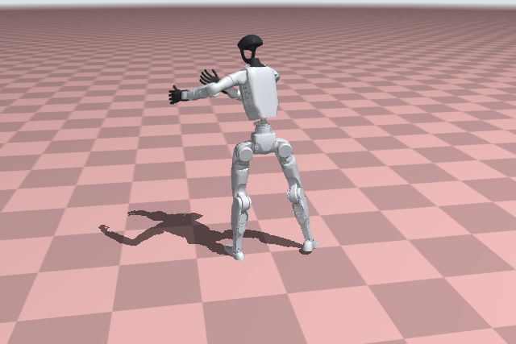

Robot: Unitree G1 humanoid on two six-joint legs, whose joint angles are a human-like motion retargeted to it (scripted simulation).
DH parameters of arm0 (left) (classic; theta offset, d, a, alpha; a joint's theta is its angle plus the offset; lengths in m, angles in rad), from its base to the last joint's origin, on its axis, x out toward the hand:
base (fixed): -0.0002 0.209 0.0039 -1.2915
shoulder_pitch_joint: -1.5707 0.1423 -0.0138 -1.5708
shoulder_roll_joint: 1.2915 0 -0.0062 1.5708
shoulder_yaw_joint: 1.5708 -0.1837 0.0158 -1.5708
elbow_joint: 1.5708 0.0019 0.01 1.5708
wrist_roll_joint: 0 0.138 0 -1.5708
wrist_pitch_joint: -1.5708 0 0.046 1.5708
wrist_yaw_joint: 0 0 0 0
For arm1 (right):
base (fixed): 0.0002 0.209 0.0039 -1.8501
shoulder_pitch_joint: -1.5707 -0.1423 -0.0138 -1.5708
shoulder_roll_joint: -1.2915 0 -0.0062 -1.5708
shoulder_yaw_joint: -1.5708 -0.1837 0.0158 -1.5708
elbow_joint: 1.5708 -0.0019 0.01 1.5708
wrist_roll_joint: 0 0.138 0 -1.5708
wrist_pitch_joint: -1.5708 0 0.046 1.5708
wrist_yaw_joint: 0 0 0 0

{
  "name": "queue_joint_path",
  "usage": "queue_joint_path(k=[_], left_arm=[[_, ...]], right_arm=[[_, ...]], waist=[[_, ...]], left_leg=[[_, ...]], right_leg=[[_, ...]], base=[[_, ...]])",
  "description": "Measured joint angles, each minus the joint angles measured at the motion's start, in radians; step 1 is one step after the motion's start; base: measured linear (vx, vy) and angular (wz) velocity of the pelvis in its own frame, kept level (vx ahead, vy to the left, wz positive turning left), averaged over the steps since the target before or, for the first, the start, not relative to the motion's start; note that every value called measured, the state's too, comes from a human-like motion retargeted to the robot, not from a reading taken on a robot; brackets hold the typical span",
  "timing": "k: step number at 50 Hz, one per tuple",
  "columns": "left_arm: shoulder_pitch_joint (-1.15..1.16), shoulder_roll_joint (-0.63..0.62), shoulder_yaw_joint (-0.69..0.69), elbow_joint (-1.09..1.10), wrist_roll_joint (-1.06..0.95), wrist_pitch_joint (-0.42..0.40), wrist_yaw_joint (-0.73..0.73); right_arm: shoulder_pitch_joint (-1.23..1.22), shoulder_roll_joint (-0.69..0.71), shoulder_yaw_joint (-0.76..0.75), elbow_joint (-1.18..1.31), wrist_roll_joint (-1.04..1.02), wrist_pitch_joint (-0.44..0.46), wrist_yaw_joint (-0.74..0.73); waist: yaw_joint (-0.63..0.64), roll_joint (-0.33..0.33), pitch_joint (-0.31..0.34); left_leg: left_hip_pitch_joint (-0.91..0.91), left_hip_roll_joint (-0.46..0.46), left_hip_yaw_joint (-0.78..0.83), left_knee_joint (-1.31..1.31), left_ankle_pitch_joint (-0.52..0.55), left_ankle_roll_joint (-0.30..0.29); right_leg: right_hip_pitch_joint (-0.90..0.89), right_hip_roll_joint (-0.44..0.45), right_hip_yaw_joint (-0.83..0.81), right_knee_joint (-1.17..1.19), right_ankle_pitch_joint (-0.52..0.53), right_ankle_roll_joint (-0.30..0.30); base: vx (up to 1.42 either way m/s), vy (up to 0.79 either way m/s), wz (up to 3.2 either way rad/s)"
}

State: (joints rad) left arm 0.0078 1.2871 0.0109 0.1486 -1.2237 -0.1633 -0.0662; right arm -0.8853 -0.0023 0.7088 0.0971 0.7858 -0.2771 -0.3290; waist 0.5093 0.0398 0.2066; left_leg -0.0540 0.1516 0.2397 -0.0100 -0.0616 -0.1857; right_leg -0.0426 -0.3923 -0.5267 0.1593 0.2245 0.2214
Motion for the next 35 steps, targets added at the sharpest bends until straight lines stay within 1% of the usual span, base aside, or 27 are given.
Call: queue_joint_path(k=[3,5,8,11,15,19,20,23,25,27,28,30,32,35], left_arm=[[0.0,0.035,0.02,0.004,-0.015,0.003,-0.019],[-0.004,0.034,0.022,0.013,-0.028,0.01,-0.037],[-0.015,-0.003,-0.004,0.028,-0.045,0.024,-0.061],[-0.048,-0.071,-0.077,0.043,-0.036,0.034,-0.071],[-0.136,-0.215,-0.251,0.068,0.031,0.033,-0.056],[-0.199,-0.414,-0.401,0.096,0.124,0.037,-0.024],[-0.211,-0.47,-0.43,0.105,0.145,0.04,-0.01],[-0.246,-0.639,-0.5,0.135,0.18,0.037,0.012],[-0.267,-0.733,-0.536,0.147,0.191,0.041,0.018],[-0.315,-0.823,-0.577,0.161,0.168,0.036,0.041],[-0.337,-0.854,-0.595,0.16,0.16,0.037,0.044],[-0.395,-0.905,-0.63,0.152,0.153,0.044,0.036],[-0.476,-0.944,-0.66,0.139,0.112,0.039,0.049],[-0.613,-0.983,-0.7,0.113,0.054,0.032,0.052]], right_arm=[[-0.055,0.032,-0.017,0.022,0.002,-0.006,-0.013],[-0.078,0.042,-0.027,0.03,-0.029,-0.001,-0.015],[-0.076,0.042,-0.03,0.028,-0.094,0.011,-0.007],[-0.027,0.019,-0.01,0.01,-0.128,0.015,0.008],[0.106,-0.066,0.04,-0.025,-0.112,0.015,0.044],[0.259,-0.187,0.071,-0.046,-0.057,0.021,0.081],[0.294,-0.22,0.074,-0.048,-0.049,0.028,0.076],[0.377,-0.32,0.06,-0.061,0.038,-0.001,0.109],[0.399,-0.394,0.042,-0.059,-0.001,0.007,0.13],[0.417,-0.455,0.01,-0.074,0.11,-0.025,0.111],[0.414,-0.487,-0.006,-0.078,0.121,-0.03,0.112],[0.379,-0.572,-0.041,-0.081,0.043,-0.012,0.138],[0.346,-0.617,-0.084,-0.098,0.131,-0.047,0.112],[0.256,-0.707,-0.144,-0.103,0.145,-0.071,0.102]], waist=[[0.005,0.005,0.0],[-0.002,0.006,0.005],[-0.028,0.0,0.017],[-0.063,-0.012,0.035],[-0.106,-0.027,0.053],[-0.159,-0.037,0.064],[-0.175,-0.038,0.066],[-0.24,-0.039,0.074],[-0.294,-0.045,0.076],[-0.351,-0.048,0.081],[-0.381,-0.054,0.079],[-0.437,-0.065,0.074],[-0.48,-0.072,0.064],[-0.527,-0.083,0.043]], left_leg=[[0.001,0.006,-0.011,-0.021,0.011,0.0],[0.002,0.008,-0.016,-0.039,0.02,0.001],[0.002,0.009,-0.018,-0.066,0.033,-0.001],[-0.007,0.008,-0.017,-0.075,0.041,-0.007],[-0.022,0.008,-0.002,-0.077,0.05,-0.019],[-0.028,0.023,0.03,-0.077,0.061,-0.026],[-0.028,0.029,0.04,-0.077,0.064,-0.027],[-0.017,0.058,0.074,-0.077,0.072,-0.026],[-0.004,0.081,0.099,-0.077,0.077,-0.021],[0.016,0.105,0.126,-0.077,0.084,-0.016],[0.027,0.116,0.141,-0.077,0.088,-0.012],[0.05,0.138,0.173,-0.075,0.099,-0.002],[0.071,0.173,0.212,-0.074,0.121,0.002],[0.1,0.217,0.27,-0.062,0.159,0.007]], right_leg=[[-0.005,0.01,0.011,0.002,0.009,0.006],[-0.011,0.016,0.022,0.002,0.003,0.008],[-0.017,0.022,0.032,0.0,-0.026,0.004],[-0.022,0.023,0.027,-0.006,-0.072,-0.005],[-0.028,0.026,0.005,-0.024,-0.135,-0.006],[-0.045,0.04,0.003,-0.039,-0.179,0.01],[-0.052,0.045,0.007,-0.038,-0.187,0.014],[-0.076,0.069,0.034,-0.025,-0.207,0.023],[-0.091,0.09,0.058,-0.013,-0.217,0.027],[-0.099,0.114,0.084,-0.002,-0.225,0.03],[-0.101,0.126,0.097,0.001,-0.228,0.033],[-0.105,0.152,0.124,0.004,-0.231,0.04],[-0.109,0.197,0.151,-0.004,-0.225,0.04],[-0.11,0.255,0.19,-0.017,-0.214,0.04]], base=[[-0.02,-0.01,0.14],[-0.06,-0.05,0.14],[-0.07,-0.09,0.09],[-0.09,-0.12,0.02],[-0.1,-0.17,-0.16],[-0.1,-0.22,-0.42],[-0.09,-0.25,-0.57],[-0.07,-0.28,-0.65],[-0.04,-0.29,-0.74],[-0.02,-0.3,-0.78],[0.0,-0.3,-0.81],[0.02,-0.31,-0.87],[0.02,-0.35,-0.99],[0.04,-0.34,-0.96]])
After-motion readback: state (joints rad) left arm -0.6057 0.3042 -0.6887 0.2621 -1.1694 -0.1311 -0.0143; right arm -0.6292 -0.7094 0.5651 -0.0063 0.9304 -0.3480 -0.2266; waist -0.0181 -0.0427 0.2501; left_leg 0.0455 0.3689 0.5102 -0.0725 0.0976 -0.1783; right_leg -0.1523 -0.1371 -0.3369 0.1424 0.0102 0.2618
